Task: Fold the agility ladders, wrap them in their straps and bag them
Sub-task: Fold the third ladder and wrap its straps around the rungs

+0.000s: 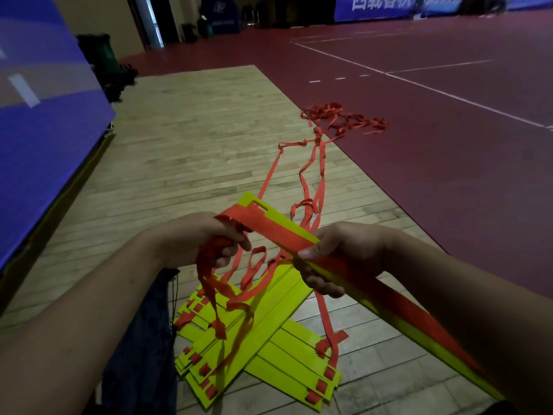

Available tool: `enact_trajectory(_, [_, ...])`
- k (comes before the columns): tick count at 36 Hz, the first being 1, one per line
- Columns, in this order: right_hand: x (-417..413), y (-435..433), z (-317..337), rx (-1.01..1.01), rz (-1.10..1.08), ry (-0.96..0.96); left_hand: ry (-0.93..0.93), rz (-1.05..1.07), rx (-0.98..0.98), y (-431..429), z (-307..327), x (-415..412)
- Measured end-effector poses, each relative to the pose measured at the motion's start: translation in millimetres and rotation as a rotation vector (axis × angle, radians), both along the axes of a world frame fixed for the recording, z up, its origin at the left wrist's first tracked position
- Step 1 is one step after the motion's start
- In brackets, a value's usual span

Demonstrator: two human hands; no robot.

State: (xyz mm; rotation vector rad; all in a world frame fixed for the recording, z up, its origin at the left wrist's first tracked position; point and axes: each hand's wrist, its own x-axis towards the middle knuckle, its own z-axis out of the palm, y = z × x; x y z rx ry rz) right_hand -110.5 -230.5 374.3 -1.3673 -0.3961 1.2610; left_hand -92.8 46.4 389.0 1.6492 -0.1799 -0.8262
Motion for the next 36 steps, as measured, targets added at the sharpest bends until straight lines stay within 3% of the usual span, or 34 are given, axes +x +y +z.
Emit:
enact_trajectory(6, [2.8,-1.1,1.7,-0.045,-0.001,-0.055,0.065,-0.071,-0.169,14.4,-0.6,0.3])
enact_trajectory(10, [3.0,0.2,0.2,-0.149,0.035,-0.094,0.026,-0.178,-0.152,32.0,11.5,5.4])
enact_trajectory(14, [1.3,4.1,-5.2,-0.197,0.031,-0.138,-0.1,-0.057,-0.022,38.0,18.5,8.6])
enact_trajectory(20, [-1.1,10.0,-9.1,-0.07,0.046,-0.015,-0.295,0.073,-0.037,36.1,19.6,7.2])
enact_trajectory(27, [-4.4,17.0,-6.5,-0.114,-0.009,0.01,-0.567,0.206,0.095,28.4,16.0,2.2])
enact_trajectory(33, [-2.8,26.8,-10.0,-0.084,-0.117,0.022,-0.602,0.342,0.112,19.4,9.2,5.2])
enact_trajectory(36, [-4.0,28.3,-15.6,-0.142,-0.15,-0.143,-0.572,0.336,0.098,19.8,7.1,6.2])
